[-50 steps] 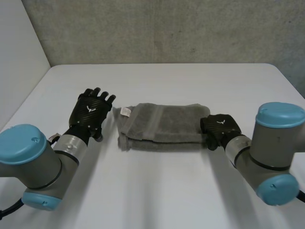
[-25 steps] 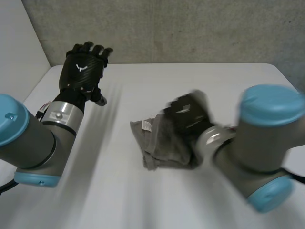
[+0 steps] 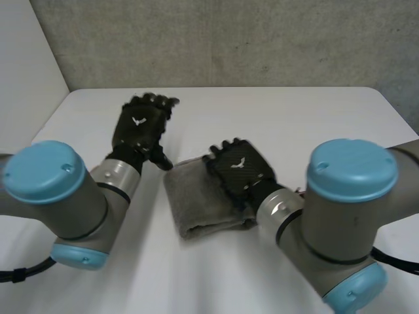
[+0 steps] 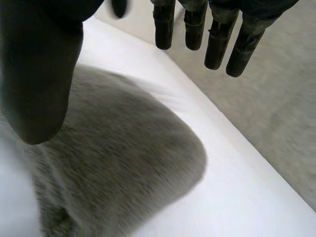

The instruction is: Fold the towel.

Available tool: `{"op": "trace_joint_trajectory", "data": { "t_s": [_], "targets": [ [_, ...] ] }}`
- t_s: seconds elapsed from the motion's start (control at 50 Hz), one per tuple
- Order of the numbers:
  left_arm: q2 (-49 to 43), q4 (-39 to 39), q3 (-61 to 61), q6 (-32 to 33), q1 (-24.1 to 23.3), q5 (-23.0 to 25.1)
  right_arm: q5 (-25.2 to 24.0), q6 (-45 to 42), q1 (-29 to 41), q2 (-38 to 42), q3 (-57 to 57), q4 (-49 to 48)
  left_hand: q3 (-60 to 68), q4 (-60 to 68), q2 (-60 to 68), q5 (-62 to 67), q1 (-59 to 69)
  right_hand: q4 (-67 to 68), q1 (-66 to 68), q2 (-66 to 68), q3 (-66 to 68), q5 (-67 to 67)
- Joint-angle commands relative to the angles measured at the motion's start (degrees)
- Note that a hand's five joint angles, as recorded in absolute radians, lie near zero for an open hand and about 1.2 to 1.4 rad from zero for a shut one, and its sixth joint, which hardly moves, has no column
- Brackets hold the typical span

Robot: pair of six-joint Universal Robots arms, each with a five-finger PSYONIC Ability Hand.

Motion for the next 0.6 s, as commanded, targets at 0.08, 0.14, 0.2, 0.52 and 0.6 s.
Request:
{"op": "trace_joint_trajectory", "data": {
  "t_s": [0.08,0.14,0.2,0.52,0.6],
  "targets": [
    [-3.5,-10.4,0.1,-0.2,-2.3,-0.3,-0.2,3.1,-2.5,0.8,-0.7,-1.2,-2.9,-2.7,-3.2,-11.7,-2.9,-4.3,-3.3,-3.9,-3.8,-3.4],
    [-4.0,-13.1,-0.4,-0.3,-2.8,-0.4,0.1,2.9,-2.3,4.5,-1.7,-1.1,-2.9,-2.7,-3.2,-11.7,-2.9,-4.3,-3.3,-3.9,-3.8,-3.4],
    [-4.6,-13.7,-0.4,-0.3,-3.1,-0.4,0.4,2.9,-2.3,8.4,-3.3,-0.5,-2.9,-2.7,-3.2,-11.7,-2.9,-4.3,-3.3,-3.9,-3.8,-3.4],
    [2.8,-15.2,3.6,0.2,-5.1,-0.2,0.2,4.0,-3.0,1.1,-4.6,2.9,-3.4,-3.2,-3.7,-12.2,-3.4,-3.2,-2.2,-2.8,-2.7,-2.3],
    [7.0,-16.5,5.4,0.0,-4.7,-0.3,0.6,8.4,-4.1,-7.5,-3.3,2.0,-3.6,-3.4,-3.9,-12.4,-3.6,-4.3,-3.3,-3.9,-3.8,-3.4]
  ]
}}
